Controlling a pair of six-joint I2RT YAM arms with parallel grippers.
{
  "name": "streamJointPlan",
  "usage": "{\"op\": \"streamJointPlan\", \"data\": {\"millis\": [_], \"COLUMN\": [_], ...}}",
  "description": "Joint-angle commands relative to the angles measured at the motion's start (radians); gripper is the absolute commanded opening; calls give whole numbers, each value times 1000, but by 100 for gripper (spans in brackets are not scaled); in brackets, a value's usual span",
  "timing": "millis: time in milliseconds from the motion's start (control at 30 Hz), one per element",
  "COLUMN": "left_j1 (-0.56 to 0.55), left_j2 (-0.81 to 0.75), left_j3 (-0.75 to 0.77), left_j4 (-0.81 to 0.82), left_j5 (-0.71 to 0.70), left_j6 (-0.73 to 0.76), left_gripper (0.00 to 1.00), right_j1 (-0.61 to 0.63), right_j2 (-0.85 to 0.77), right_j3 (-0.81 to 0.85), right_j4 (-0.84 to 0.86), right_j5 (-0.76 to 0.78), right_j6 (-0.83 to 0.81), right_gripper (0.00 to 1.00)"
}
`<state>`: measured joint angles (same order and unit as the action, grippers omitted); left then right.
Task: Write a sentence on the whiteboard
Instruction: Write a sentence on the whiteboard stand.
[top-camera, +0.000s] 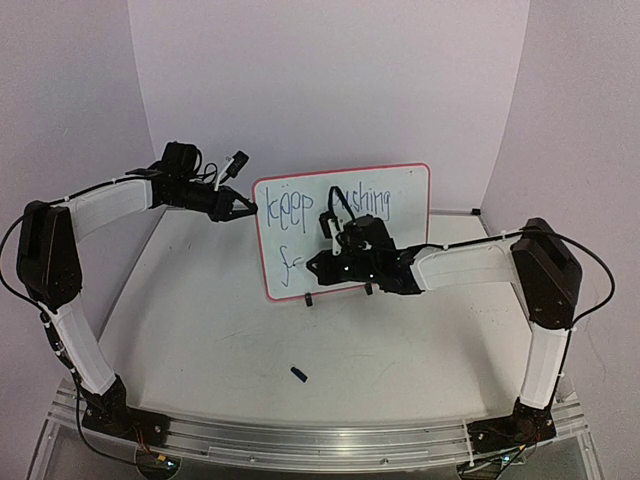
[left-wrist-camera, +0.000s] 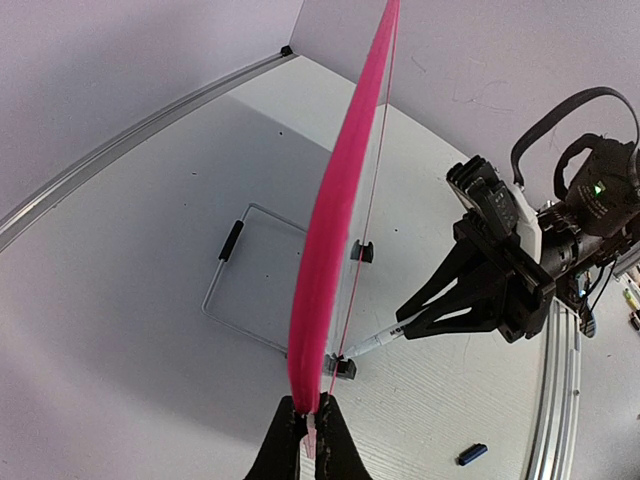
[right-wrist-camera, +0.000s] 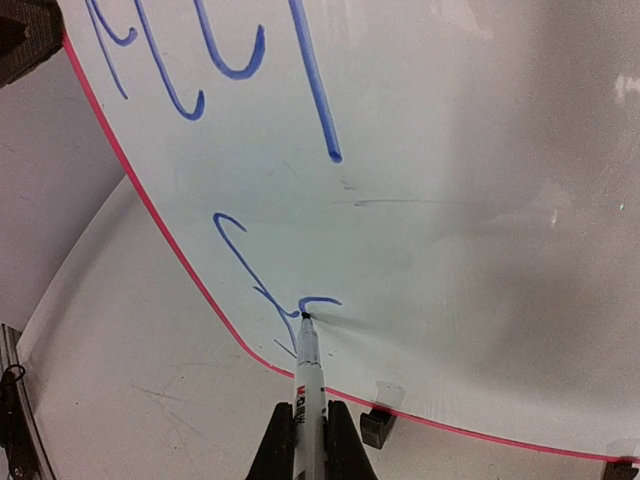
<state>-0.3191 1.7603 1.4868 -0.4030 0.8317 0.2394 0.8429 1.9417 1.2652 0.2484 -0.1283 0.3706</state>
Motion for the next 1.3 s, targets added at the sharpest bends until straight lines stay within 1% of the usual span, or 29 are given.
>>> {"op": "streamJointPlan", "data": {"millis": [0, 233, 667, 1067, 1267], "left_j1": [-21, -22, -23, -23, -24], "left_j2": [-12, -11, -15, -15, -15], "left_j3": [16, 16, 16, 16, 16], "left_j4": [-83, -83, -83, -83, -83], "left_j5": [-20, -19, -20, -20, -20], "left_j6": [22, 22, 22, 22, 23], "left_gripper": [0, 0, 0, 0, 0], "right_j1": [-6, -6, -6, -7, -7], "right_j2": [1, -50, -96, -62, -60], "right_j3": [-18, -45, 1, 37, 17], "right_j4": [-12, -21, -20, -21, -22], "right_j5": [41, 102, 90, 57, 78], "right_j6": [7, 5, -9, -8, 1], "right_gripper": [0, 0, 0, 0, 0]}}
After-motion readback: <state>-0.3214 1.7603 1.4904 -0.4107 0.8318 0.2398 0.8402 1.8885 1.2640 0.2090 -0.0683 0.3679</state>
